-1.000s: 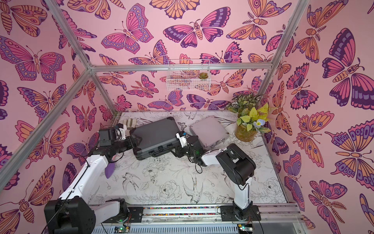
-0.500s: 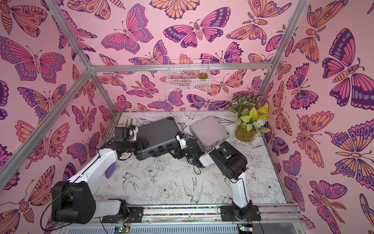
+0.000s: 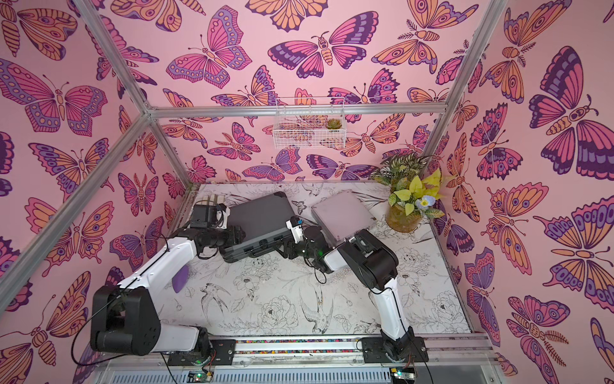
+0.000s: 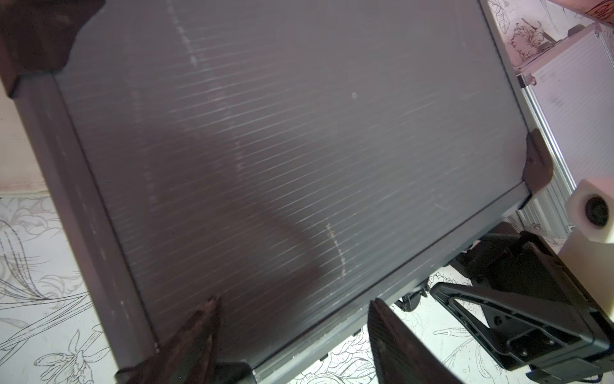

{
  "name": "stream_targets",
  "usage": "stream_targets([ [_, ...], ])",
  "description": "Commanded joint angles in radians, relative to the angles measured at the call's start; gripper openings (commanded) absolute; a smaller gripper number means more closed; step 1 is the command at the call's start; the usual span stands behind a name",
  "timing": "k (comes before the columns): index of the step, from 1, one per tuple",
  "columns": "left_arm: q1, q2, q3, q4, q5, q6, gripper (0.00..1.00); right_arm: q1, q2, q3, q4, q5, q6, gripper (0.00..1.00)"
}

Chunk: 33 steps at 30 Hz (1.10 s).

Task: Open the poker set cases
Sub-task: Open the case lid on the poker set case.

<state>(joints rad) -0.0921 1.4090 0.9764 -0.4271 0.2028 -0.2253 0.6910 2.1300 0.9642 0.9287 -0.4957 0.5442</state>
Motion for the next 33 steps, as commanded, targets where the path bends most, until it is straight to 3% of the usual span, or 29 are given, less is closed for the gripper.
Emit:
stream_targets([
  [1, 0.0, 0.03, -0.001, -0.06, -0.019, 0.007, 0.72, 0.007, 0.029, 0.025, 0.091, -0.096, 0.027, 0.58],
  [5, 0.0, 0.047, -0.004, -0.062, -0.011, -0.001, 0.72, 0.008, 0.034, 0.009, 0.148, -0.115, 0.061, 0.56],
  [10, -0.001, 0.059, 0.001, -0.065, -0.007, -0.007, 0.72, 0.008, 0.04, -0.001, 0.153, -0.109, 0.073, 0.65],
  [20, 0.0, 0.072, 0.004, -0.068, -0.011, -0.005, 0.72, 0.008, 0.044, -0.022, 0.216, -0.177, 0.145, 0.43],
  [24, 0.0, 0.08, 0.006, -0.07, -0.009, -0.008, 0.72, 0.008, 0.047, -0.039, 0.233, -0.185, 0.166, 0.5],
  [30, 0.0, 0.084, 0.005, -0.072, -0.009, -0.008, 0.73, 0.008, 0.064, -0.041, 0.275, -0.213, 0.221, 0.44],
  [33, -0.001, 0.081, 0.01, -0.078, -0.013, -0.012, 0.75, 0.008, 0.068, -0.045, 0.287, -0.206, 0.232, 0.51],
])
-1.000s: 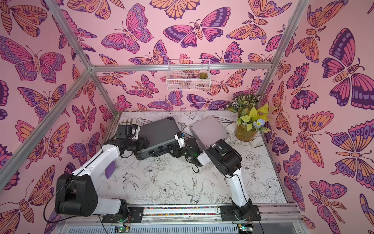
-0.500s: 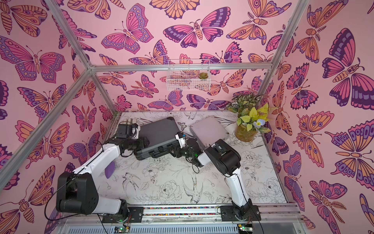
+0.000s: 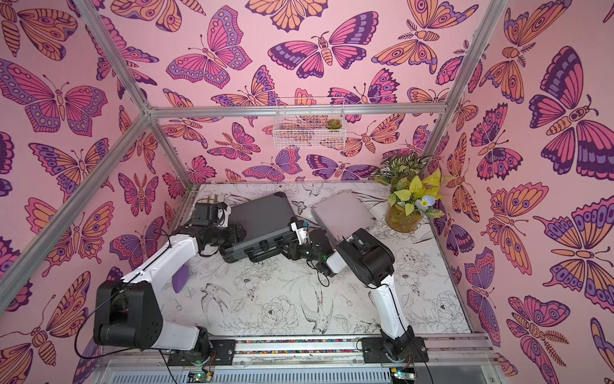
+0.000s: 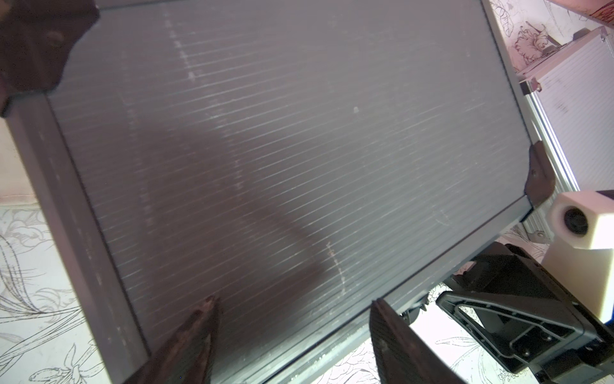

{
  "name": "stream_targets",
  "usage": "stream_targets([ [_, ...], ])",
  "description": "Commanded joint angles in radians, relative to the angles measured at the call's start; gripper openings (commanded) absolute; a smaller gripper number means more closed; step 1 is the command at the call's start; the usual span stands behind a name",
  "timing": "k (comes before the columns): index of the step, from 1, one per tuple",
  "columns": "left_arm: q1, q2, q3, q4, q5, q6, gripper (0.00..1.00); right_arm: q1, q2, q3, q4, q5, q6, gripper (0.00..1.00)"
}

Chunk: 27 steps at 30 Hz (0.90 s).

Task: Open the poker set cases
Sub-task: Open the case lid on the poker set case.

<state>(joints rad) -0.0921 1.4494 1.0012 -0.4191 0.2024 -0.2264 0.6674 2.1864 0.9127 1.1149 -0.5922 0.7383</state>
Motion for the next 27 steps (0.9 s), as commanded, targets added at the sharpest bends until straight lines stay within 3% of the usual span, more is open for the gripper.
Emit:
stream_targets([
  [1, 0.0, 0.04, -0.013, -0.088, -0.014, -0.01, 0.76, 0.032, 0.012, 0.005, 0.1, -0.109, 0.039, 0.53],
  [8, 0.0, 0.009, -0.01, -0.086, -0.036, -0.012, 0.78, 0.031, -0.003, 0.002, 0.106, -0.116, 0.045, 0.52],
  [16, 0.0, -0.013, -0.016, -0.078, -0.051, -0.009, 0.78, 0.031, -0.017, -0.011, 0.125, -0.141, 0.073, 0.41],
  [27, 0.0, -0.063, -0.034, -0.05, -0.064, -0.005, 0.8, 0.032, 0.007, -0.024, 0.285, -0.136, 0.179, 0.43],
])
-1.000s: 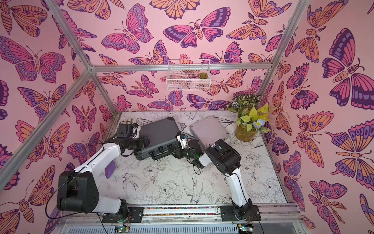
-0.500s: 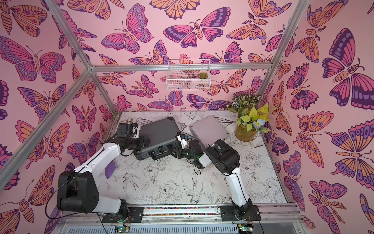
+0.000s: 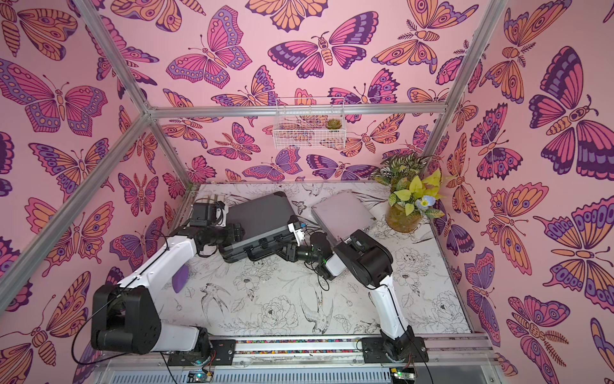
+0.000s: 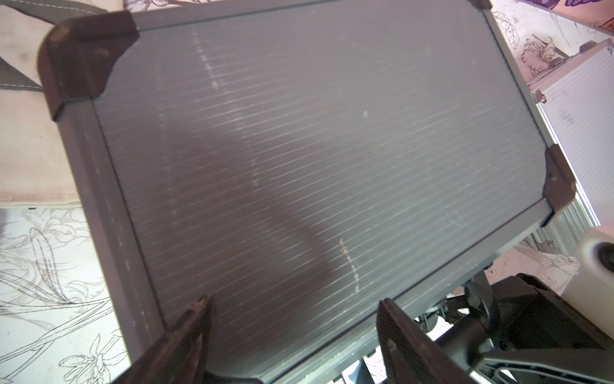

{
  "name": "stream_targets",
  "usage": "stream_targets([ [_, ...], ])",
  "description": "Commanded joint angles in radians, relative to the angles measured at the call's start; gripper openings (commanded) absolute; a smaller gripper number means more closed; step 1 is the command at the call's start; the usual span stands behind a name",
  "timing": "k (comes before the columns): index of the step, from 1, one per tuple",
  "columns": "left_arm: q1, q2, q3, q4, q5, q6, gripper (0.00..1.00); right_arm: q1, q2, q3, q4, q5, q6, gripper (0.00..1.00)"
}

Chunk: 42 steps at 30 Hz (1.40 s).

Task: Open the poker set cases
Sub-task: Open the case lid on the poker set case.

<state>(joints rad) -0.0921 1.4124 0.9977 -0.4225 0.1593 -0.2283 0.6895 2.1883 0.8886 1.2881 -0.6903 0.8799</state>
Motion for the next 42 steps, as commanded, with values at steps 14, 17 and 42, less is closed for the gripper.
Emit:
stream_targets([
  [14, 0.0, -0.129, -0.079, -0.007, -0.136, -0.003, 0.85, 0.01, -0.062, -0.048, 0.126, -0.017, 0.037, 0.61],
  [17, 0.0, -0.129, -0.083, -0.007, -0.154, -0.002, 0.85, 0.01, -0.084, -0.052, 0.126, -0.026, 0.028, 0.61],
  [42, 0.005, -0.183, -0.099, -0.007, -0.181, -0.018, 0.86, 0.009, -0.084, 0.035, 0.01, 0.04, 0.019, 0.63],
])
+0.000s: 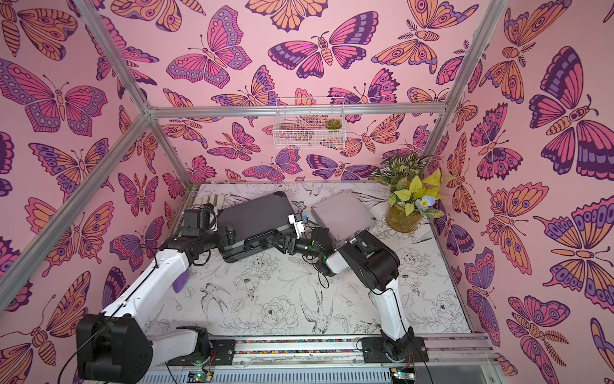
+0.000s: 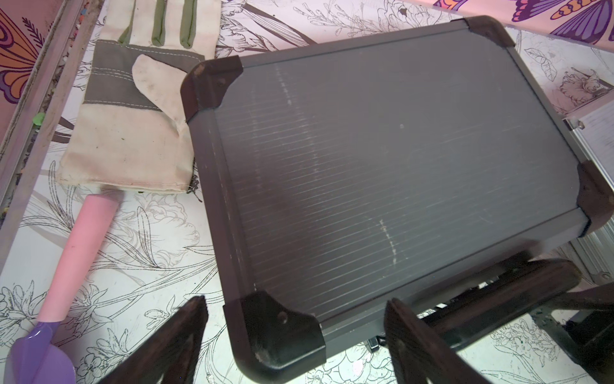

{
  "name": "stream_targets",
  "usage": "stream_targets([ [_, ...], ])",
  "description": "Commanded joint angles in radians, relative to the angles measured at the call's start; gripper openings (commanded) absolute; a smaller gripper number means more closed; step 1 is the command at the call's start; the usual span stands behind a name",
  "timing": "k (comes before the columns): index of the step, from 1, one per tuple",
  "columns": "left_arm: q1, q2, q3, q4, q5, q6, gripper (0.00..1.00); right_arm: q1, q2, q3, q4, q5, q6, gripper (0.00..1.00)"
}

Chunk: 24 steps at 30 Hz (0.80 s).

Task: Open the poker set cases
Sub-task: Open the case lid on the poker set case.

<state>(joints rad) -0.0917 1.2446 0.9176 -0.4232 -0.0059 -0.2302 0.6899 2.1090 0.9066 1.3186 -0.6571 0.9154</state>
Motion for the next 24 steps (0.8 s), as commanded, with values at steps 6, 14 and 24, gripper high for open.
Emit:
stream_targets([
  [6, 0.01, -0.024, -0.022, -0.017, 0.005, -0.055, 0.87, 0.01, -0.059, -0.001, -0.093, -0.009, -0.071, 0.62],
  [14, 0.059, -0.07, -0.004, -0.089, 0.139, -0.175, 0.9, 0.008, -0.227, -0.038, -0.42, -0.053, -0.212, 0.59],
  [24, 0.209, -0.082, -0.078, -0.099, 0.384, -0.31, 0.9, -0.043, -0.434, 0.157, -1.205, 0.11, -0.479, 0.61],
])
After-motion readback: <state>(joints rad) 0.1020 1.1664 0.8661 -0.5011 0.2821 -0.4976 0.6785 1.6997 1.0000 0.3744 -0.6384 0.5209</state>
